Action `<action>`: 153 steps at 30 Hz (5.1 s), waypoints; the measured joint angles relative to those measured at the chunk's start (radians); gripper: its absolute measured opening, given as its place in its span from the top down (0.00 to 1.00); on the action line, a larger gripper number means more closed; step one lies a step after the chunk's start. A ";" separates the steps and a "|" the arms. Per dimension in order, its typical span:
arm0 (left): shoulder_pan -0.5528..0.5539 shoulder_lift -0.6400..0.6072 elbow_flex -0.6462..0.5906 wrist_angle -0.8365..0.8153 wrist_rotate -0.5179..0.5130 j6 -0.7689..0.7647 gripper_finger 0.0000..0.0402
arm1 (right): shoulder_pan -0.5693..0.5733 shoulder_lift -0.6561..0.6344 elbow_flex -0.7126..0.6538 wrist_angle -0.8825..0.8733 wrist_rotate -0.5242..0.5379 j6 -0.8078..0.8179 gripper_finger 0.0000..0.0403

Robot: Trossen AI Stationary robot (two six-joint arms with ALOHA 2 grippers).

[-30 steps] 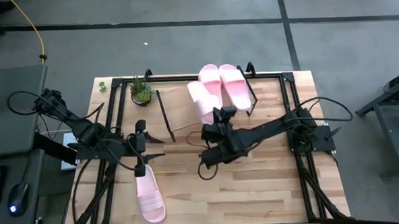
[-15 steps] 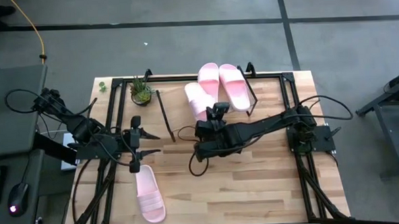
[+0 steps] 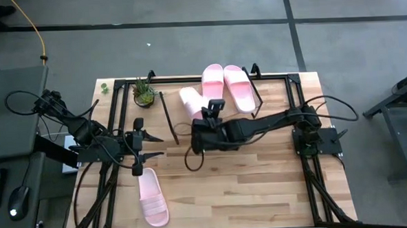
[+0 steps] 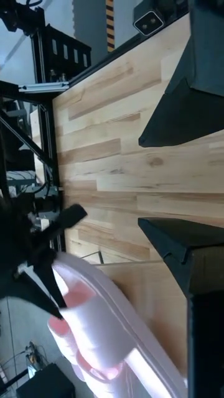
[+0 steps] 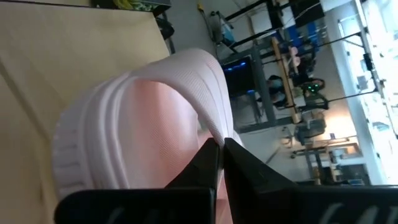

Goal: Pick and place slides into the shelf
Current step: Put the right pink slide on the shelf

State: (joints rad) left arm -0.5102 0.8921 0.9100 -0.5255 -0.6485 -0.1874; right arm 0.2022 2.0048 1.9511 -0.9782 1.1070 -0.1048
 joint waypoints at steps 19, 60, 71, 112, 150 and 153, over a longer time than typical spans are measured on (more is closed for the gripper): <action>0.000 0.000 0.000 -0.009 0.001 -0.002 0.55 | -0.035 0.000 0.000 -0.072 -0.091 -0.044 1.00; 0.000 0.000 0.000 -0.001 0.001 -0.004 0.55 | 0.004 -0.037 0.000 -0.230 -0.017 0.136 1.00; 0.000 0.000 0.000 -0.001 0.001 -0.003 0.55 | -0.074 -0.037 0.000 -0.116 -0.017 0.016 1.00; 0.000 0.000 0.000 -0.002 0.001 -0.002 0.55 | -0.117 -0.037 -0.003 -0.096 -0.077 0.010 1.00; 0.000 0.000 0.000 0.000 0.002 -0.003 0.55 | -0.137 0.020 -0.003 -0.076 -0.393 0.013 0.75; 0.000 0.000 0.000 0.000 0.002 -0.003 0.55 | -0.137 0.021 -0.003 -0.056 -0.408 -0.006 0.70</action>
State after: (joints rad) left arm -0.5106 0.8921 0.9096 -0.5257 -0.6468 -0.1900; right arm 0.0654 2.0254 1.9480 -1.0346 0.6985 -0.1111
